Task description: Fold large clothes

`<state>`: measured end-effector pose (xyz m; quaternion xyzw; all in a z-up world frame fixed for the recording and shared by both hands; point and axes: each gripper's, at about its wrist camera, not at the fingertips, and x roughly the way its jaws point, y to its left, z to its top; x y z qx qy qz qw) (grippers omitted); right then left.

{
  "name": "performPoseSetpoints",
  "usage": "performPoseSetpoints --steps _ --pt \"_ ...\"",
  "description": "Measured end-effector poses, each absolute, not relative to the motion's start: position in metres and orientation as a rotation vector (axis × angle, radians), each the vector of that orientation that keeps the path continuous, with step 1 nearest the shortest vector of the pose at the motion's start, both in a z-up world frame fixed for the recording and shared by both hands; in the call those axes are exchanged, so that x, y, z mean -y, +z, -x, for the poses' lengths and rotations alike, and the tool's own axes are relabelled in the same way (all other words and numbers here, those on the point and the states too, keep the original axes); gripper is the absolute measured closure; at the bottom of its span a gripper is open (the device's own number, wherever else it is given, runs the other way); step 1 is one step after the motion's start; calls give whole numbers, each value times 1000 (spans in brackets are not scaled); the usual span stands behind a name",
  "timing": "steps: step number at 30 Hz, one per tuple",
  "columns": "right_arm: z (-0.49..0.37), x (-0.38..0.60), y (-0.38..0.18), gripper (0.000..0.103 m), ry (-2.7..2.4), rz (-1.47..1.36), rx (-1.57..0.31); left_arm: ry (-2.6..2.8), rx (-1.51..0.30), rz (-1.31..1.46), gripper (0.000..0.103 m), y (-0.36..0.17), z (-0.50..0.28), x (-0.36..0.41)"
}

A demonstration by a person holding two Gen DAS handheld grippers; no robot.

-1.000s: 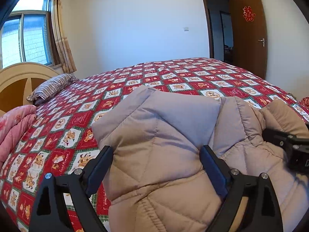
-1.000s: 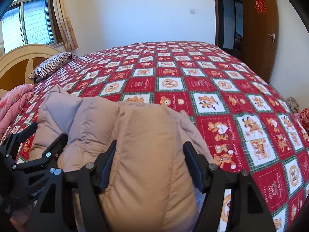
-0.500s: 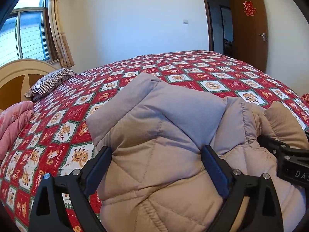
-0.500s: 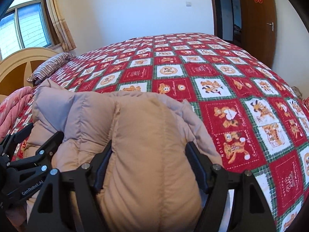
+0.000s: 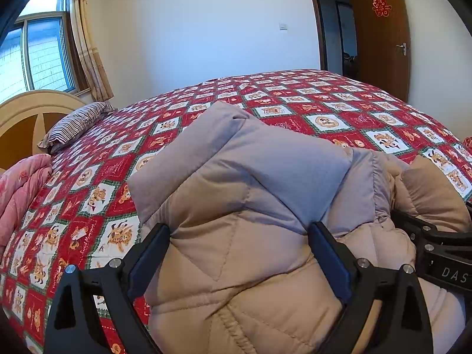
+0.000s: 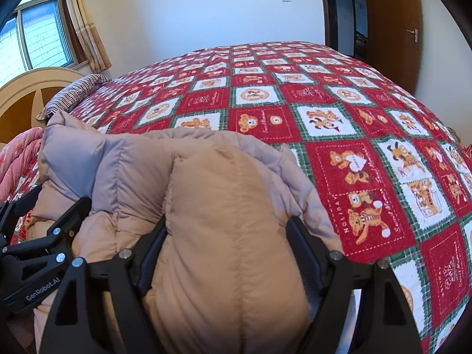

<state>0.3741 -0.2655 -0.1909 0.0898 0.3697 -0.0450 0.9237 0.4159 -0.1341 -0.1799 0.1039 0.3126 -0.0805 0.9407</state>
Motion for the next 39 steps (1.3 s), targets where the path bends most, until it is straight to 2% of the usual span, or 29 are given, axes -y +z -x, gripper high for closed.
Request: performPoseSetpoints --steps 10,16,24,28,39 --pt "-378 267 -197 21 -92 -181 -767 -154 -655 -244 7 -177 -414 136" --pt "-376 269 -198 20 -79 -194 -755 -156 -665 -120 7 -155 -371 104" --pt "-356 285 -185 20 -28 -268 -689 -215 -774 53 2 -187 -362 69" --pt "-310 312 -163 8 -119 -295 -562 -244 -813 107 1 -197 -369 68" --pt "-307 328 -212 8 12 -421 -742 -256 -810 107 1 -199 -366 74"
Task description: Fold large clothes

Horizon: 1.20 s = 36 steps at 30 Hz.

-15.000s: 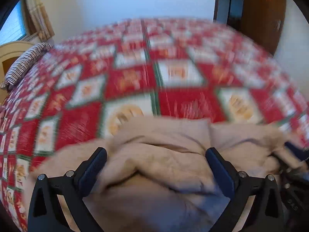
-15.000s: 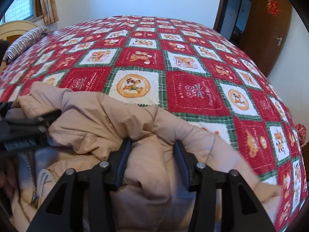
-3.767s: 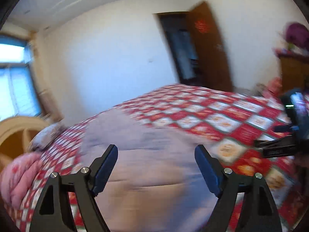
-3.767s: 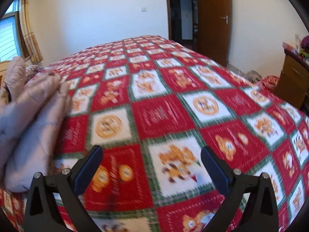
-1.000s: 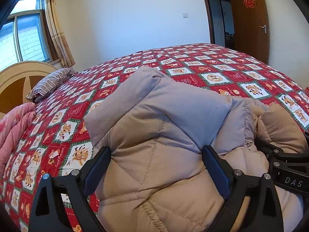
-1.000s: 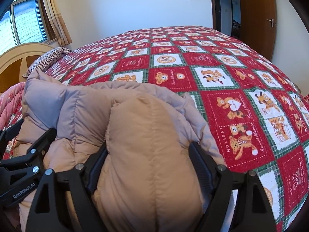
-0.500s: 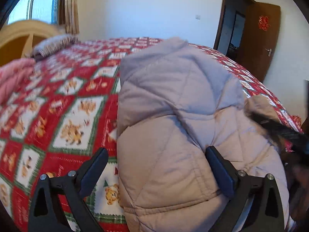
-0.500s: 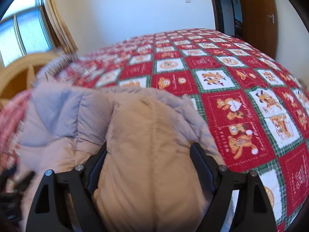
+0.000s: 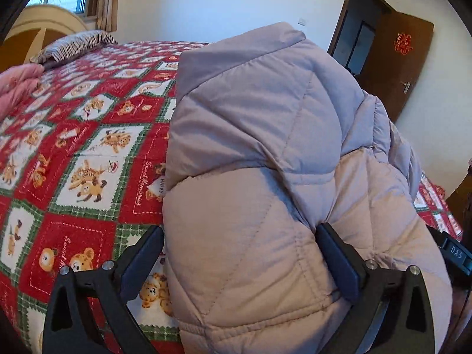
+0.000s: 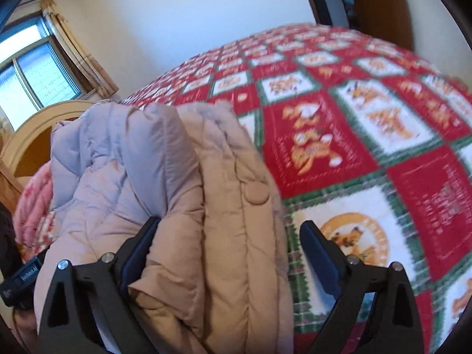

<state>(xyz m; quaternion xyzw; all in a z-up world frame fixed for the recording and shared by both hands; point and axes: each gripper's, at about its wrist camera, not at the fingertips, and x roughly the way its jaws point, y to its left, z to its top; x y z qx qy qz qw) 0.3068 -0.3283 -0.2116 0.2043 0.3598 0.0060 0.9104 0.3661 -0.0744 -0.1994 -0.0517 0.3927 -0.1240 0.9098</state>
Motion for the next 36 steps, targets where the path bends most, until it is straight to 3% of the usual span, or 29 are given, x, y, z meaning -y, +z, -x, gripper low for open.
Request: performPoseSetpoints --steps 6,10,15,18,20,22,25,36 --pt "-310 318 -213 16 47 -388 -771 -244 -802 29 1 -199 -369 89" --pt "-311 312 -213 40 108 -390 -770 -268 -807 29 1 -200 -372 92" --pt "-322 319 -221 38 160 -473 -805 -282 -799 2 7 -198 -371 106" --pt "-322 317 -219 40 164 -454 -805 -291 -783 -18 19 -196 -369 110" --pt "-322 314 -218 57 184 -455 -802 -275 -749 -74 32 -191 -361 118" --pt "-317 301 -211 69 166 -376 -768 -248 -706 -151 55 -184 -350 129" --pt "-306 277 -195 78 91 -225 -713 -239 -658 -232 70 -169 -334 137" --pt "-262 261 -161 80 128 -217 -638 -251 -579 -171 75 -118 -281 99"
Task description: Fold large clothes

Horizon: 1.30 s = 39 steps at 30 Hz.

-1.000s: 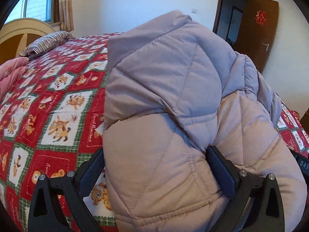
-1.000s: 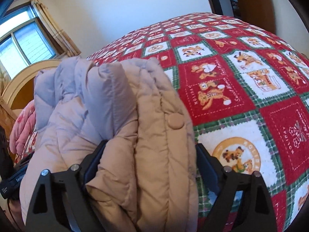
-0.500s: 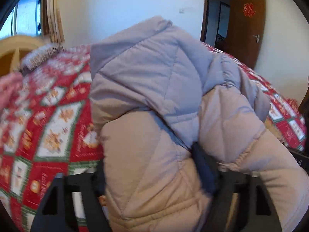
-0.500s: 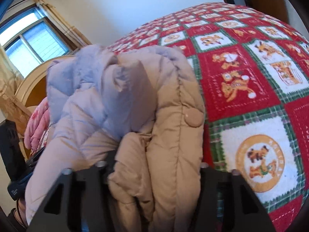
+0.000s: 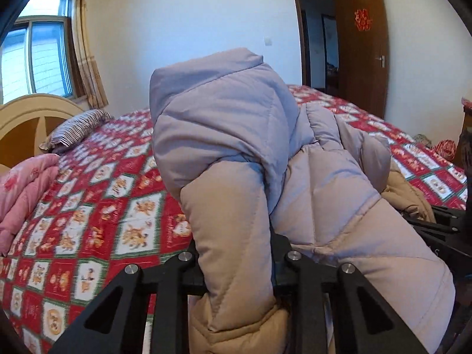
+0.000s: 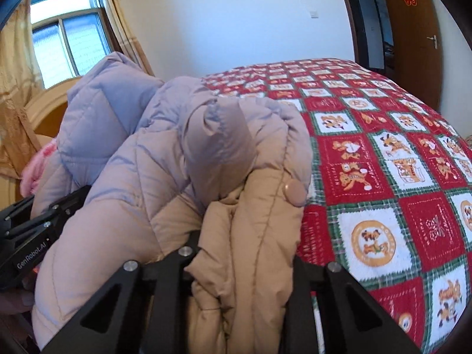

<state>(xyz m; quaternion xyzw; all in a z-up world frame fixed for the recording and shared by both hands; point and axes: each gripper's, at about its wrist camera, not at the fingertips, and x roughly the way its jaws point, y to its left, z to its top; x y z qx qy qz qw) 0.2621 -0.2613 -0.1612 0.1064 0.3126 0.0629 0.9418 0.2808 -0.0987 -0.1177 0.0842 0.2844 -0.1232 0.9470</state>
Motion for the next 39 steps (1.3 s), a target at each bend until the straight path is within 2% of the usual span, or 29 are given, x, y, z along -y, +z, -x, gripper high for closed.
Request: performPoseSetpoints --steps 20,29,39 --pt "-259 151 -100 82 338 -177 -501 -103 -404 -125 77 -35 -228 -26" --pt "-276 88 -94 82 428 -110 -515 -9 -421 -78 77 -42 -225 -87" --pt "-294 43 -118 82 466 -50 -595 44 -499 -34 77 -79 -239 -135"
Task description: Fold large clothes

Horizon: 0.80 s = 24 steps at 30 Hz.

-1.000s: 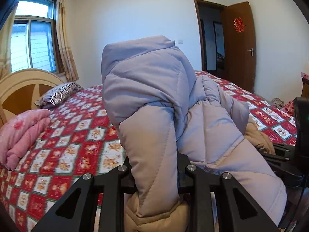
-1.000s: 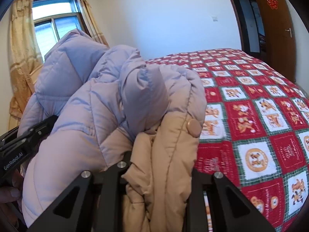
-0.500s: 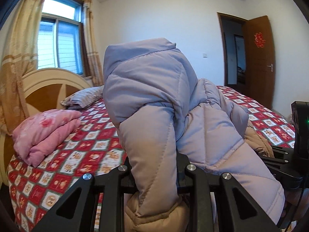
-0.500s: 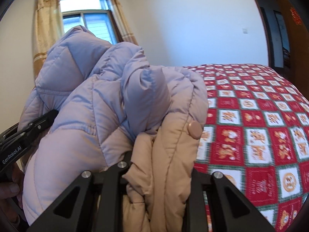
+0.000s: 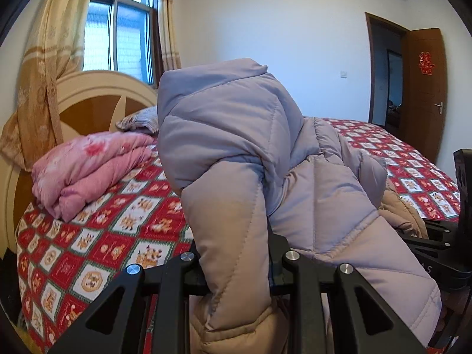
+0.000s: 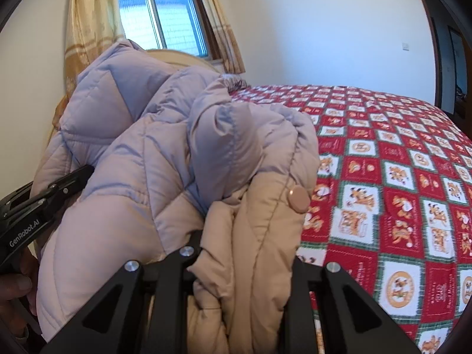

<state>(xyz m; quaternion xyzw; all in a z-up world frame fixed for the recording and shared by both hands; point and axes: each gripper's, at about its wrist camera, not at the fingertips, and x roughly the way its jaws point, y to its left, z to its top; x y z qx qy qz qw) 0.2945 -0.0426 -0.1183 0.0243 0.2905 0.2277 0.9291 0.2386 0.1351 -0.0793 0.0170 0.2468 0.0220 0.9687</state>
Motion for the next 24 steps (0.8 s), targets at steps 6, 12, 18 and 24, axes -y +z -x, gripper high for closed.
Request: performPoseSetpoints --steps 6,12,18,24 --pt "-297 28 -128 82 478 -32 -620 55 -523 -16 77 -92 -244 -149" --pt "-302 21 -132 82 480 -17 -638 67 -547 -9 77 -104 -250 -156" --pt "-309 13 -143 82 479 -6 -666 84 -574 -6 77 -121 -254 -166" --pt "-312 9 -152 82 473 -1 -696 102 -599 -12 66 -134 -260 -172"
